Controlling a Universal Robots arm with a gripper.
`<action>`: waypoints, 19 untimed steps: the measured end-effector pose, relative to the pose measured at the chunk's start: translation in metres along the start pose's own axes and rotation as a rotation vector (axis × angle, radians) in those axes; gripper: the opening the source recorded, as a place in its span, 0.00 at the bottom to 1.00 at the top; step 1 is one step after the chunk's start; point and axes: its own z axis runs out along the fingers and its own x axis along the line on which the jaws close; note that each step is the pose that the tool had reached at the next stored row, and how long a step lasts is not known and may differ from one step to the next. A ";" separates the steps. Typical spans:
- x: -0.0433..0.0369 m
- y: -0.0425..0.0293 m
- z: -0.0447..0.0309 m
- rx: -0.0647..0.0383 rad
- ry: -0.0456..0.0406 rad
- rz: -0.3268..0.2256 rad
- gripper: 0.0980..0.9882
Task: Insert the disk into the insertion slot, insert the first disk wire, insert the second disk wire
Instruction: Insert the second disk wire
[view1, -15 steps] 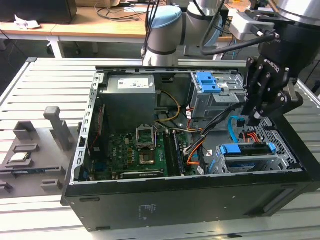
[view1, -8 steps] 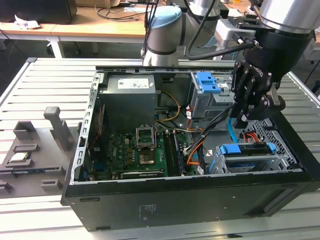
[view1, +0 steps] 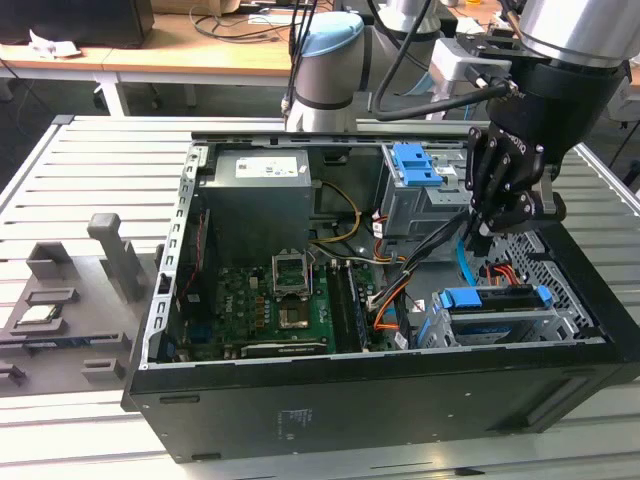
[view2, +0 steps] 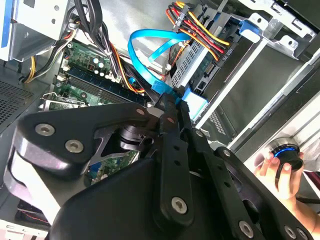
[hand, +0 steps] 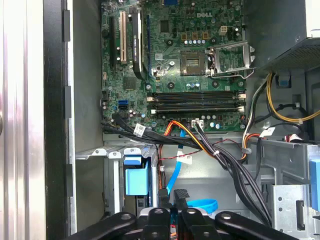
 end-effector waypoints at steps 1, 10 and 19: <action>0.0000 0.0000 0.0000 0.000 0.0000 0.000 0.07; 0.0135 -0.0003 0.0015 0.000 -0.0016 -0.001 0.07; 0.0188 -0.0029 0.0093 0.000 -0.0026 -0.001 0.07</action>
